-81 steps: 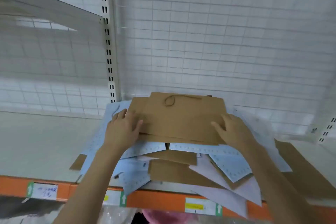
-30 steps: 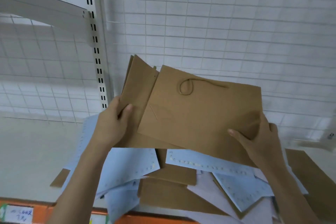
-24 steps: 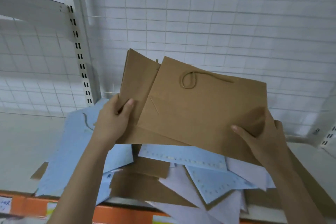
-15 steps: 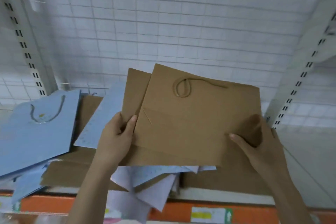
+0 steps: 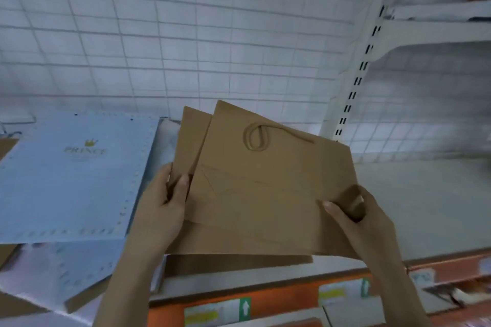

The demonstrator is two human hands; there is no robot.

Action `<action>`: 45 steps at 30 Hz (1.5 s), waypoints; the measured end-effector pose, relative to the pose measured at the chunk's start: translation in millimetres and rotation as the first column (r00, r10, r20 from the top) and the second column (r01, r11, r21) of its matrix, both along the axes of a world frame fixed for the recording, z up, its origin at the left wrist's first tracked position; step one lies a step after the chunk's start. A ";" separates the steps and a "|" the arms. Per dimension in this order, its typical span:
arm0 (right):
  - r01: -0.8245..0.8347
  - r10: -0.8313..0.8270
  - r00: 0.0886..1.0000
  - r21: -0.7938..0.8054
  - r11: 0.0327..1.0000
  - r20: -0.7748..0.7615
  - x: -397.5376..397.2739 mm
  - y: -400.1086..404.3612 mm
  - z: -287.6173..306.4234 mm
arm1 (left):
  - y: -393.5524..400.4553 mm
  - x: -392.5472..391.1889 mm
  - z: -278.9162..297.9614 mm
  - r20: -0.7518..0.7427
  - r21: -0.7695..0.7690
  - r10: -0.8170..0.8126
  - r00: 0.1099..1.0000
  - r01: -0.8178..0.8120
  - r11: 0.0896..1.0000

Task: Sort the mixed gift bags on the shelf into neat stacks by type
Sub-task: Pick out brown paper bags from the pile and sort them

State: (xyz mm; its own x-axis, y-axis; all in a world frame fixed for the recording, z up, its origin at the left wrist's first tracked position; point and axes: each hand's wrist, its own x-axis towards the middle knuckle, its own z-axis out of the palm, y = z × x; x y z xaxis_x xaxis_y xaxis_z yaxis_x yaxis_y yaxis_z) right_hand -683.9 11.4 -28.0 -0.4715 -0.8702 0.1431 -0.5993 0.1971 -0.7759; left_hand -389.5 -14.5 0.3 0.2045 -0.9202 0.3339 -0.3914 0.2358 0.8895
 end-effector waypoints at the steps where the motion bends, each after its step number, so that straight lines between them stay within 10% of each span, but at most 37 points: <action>1: 0.008 -0.008 1.000 0.017 1.000 -0.004 -11.4 -1.2 -4.7 | -1.0 -9.5 -1.6 -0.006 0.016 -0.012 1.000 0.012 1.000; 45: -0.180 0.185 0.965 0.042 0.983 -0.188 -563.0 -20.7 -21.0 | 7.1 -553.8 -40.1 -0.220 0.168 0.091 0.971 -0.054 0.984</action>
